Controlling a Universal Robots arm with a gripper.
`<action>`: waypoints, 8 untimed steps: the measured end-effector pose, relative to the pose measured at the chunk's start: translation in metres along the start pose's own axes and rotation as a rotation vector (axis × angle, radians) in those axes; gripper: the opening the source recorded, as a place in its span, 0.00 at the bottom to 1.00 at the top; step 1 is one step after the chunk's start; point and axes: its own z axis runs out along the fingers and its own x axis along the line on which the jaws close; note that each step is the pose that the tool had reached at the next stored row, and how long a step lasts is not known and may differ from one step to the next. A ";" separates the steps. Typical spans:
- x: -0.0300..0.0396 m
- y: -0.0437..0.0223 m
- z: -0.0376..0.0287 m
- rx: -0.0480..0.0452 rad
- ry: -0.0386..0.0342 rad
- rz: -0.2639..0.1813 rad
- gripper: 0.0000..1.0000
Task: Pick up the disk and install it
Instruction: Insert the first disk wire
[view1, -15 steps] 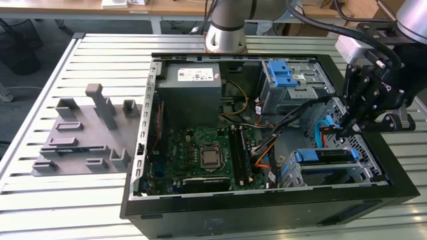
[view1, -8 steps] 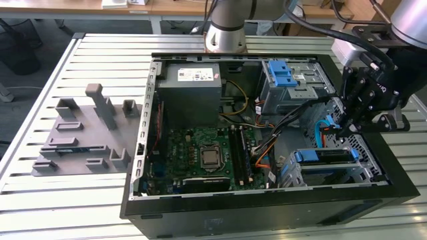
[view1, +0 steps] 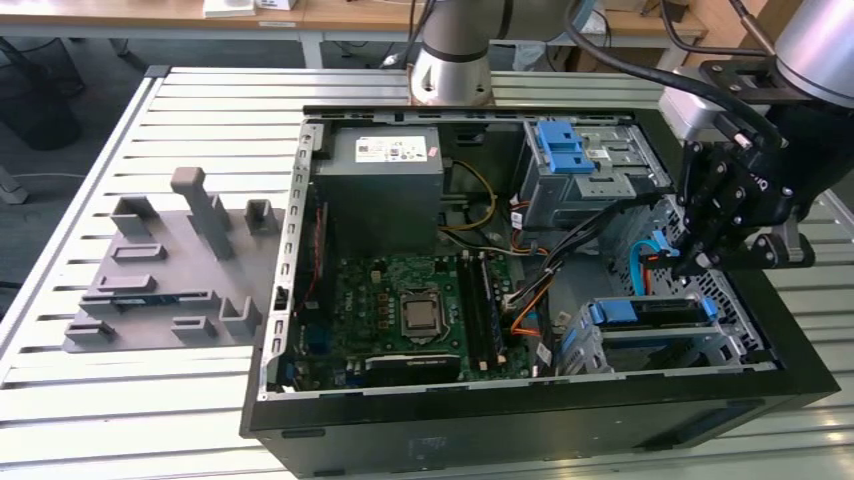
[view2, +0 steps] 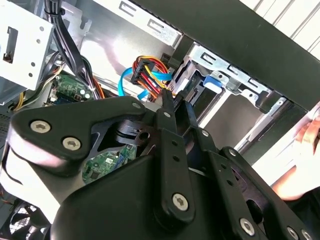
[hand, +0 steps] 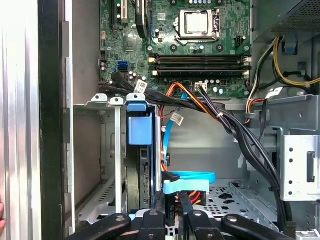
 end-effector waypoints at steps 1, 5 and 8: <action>0.0000 0.0000 0.0005 0.0003 0.0010 0.000 0.25; 0.0000 0.0000 0.0010 0.0005 0.0017 0.000 0.17; 0.0000 0.0000 0.0014 0.0000 -0.0128 0.001 0.16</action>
